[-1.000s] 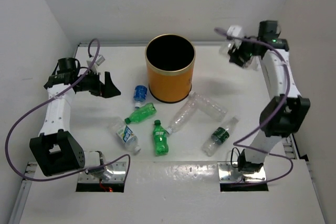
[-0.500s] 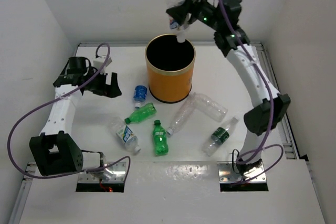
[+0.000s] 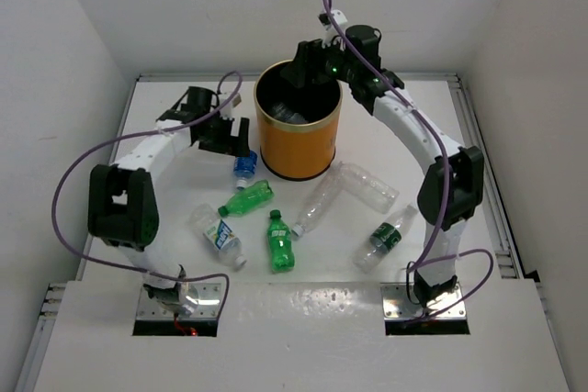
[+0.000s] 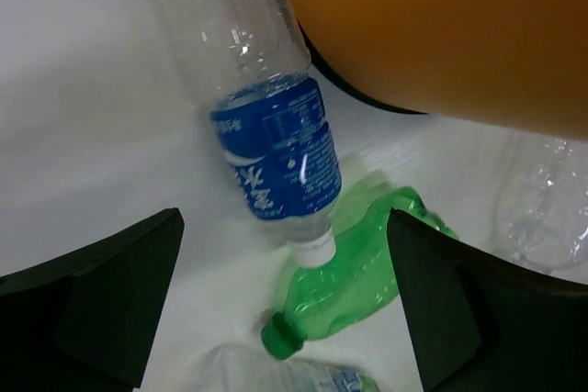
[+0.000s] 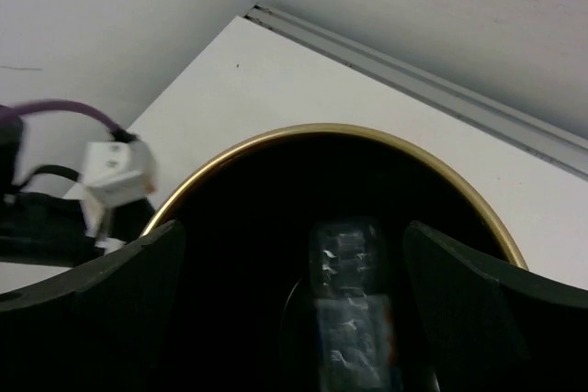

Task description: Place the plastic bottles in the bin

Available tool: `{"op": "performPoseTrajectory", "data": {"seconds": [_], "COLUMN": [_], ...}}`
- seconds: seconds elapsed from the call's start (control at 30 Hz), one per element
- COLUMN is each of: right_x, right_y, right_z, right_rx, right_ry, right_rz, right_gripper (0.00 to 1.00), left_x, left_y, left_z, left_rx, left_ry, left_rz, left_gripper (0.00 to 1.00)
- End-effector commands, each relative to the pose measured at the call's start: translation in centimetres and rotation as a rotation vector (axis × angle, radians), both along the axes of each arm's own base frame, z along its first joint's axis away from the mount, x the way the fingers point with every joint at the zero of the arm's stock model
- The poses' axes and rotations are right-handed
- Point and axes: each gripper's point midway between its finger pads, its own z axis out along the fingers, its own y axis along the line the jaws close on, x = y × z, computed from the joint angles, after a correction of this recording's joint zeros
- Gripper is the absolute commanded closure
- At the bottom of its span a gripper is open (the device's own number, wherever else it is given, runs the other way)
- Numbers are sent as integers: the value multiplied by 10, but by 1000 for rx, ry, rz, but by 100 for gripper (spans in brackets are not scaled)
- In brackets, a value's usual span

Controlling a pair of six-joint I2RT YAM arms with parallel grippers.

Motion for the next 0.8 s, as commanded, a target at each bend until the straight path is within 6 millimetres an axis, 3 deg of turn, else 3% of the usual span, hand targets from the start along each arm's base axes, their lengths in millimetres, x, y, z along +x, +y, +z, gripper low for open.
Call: {"op": "performPoseTrajectory", "data": {"seconds": [0.0, 0.07, 0.1, 0.13, 0.17, 0.23, 0.27, 0.33, 0.37, 0.4, 0.43, 0.47, 0.5, 0.53, 0.63, 0.67, 0.77], "right_x": [-24, -36, -45, -53, -64, -76, -86, -93, -110, -120, -126, -133, -143, -147, -165, -169, -176], "right_y": [-13, -22, -33, -38, -57, -68, -82, -111, -121, -134, -152, -159, -171, -187, -215, -219, -241], "right_z": [83, 88, 103, 105, 112, 101, 107, 79, 79, 50, 50, 37, 7, 1, -46, -62, -97], "right_rx": [64, 61, 70, 72, 79, 58, 39, -20, -37, -68, -103, -129, -171, -232, -356, -373, -466], "right_ry": [-145, -119, -136, -119, -123, -95, -113, -60, -53, 3, -22, 6, 68, 45, 146, 194, 277], "right_rz": [-10, -4, -11, -2, -27, -26, -42, -106, -116, -140, -172, -178, -202, -217, -236, -240, -248], "right_gripper": [0, 0, 0, 0, 0, 0, 0, 0, 0, 0, 0, 0, 0, 0, 0, 0, 0], "left_x": [29, 40, 46, 52, 61, 74, 81, 92, 97, 99, 103, 109, 107, 110, 119, 120, 131], "left_y": [-27, -34, -28, -28, -28, -20, -14, -7, 0, 3, 13, 21, 24, 33, 42, 52, 55], "left_z": [-11, -20, -30, -42, -42, -48, -52, -67, -72, -85, -89, -88, -89, -86, -42, 1, 101], "left_rx": [-25, -10, 19, 27, 16, 35, 40, 57, 66, 85, 109, 122, 138, 145, 46, 10, -80], "left_ry": [-31, -33, -26, -9, -20, -22, -25, -3, 3, 23, 20, 11, 16, 14, -66, -163, -426], "left_rz": [31, 51, 90, 105, 138, 196, 225, 255, 274, 282, 312, 335, 345, 352, 340, 357, 340], "left_gripper": [0, 0, 0, 0, 0, 2, 4, 14, 18, 20, 27, 30, 33, 39, 43, 45, 55]}}
